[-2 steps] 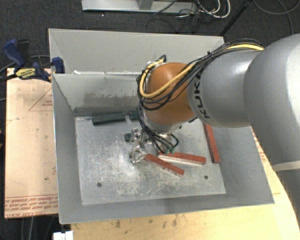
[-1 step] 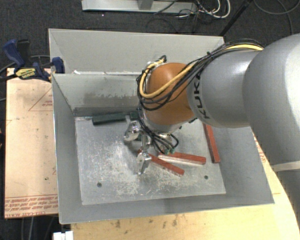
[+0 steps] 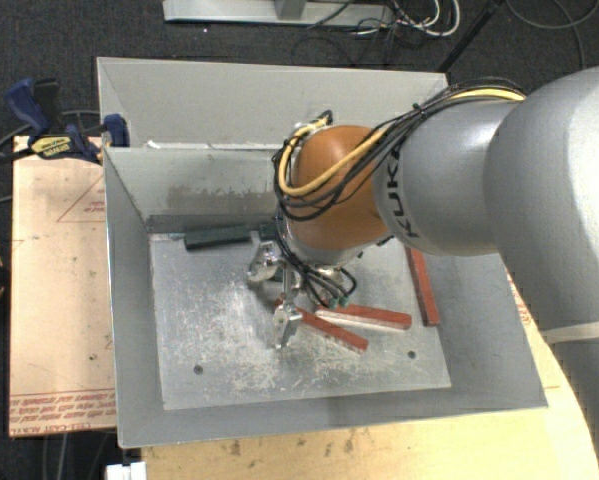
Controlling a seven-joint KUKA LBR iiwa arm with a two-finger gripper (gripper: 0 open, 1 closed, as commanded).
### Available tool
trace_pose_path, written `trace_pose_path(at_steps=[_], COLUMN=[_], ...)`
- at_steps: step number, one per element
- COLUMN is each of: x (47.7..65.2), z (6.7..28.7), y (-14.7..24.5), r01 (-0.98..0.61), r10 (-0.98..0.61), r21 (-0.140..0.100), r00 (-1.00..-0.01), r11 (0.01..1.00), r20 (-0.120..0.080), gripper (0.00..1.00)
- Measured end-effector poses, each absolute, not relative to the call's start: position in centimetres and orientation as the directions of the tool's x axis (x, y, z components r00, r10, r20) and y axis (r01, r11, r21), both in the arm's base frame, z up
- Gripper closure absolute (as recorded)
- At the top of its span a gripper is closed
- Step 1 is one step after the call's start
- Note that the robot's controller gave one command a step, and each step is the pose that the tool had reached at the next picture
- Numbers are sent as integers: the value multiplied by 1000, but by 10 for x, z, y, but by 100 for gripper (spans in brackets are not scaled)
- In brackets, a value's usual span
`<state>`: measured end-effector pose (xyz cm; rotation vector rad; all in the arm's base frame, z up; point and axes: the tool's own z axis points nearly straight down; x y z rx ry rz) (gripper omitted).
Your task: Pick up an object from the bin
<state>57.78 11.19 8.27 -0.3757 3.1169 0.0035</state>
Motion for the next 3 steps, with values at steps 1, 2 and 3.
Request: trace_pose_path(at_steps=[1, 2, 3], x=[590, 590, 589], z=[83, 83, 249], y=[47, 47, 49], r01=[-321, -321, -372], r10=[-321, -321, -372], r21=[-2, -1, -2], r00=[-947, -947, -928], r11=[947, 947, 928], r20=[-8, -8, -8], gripper=[100, 100, 100])
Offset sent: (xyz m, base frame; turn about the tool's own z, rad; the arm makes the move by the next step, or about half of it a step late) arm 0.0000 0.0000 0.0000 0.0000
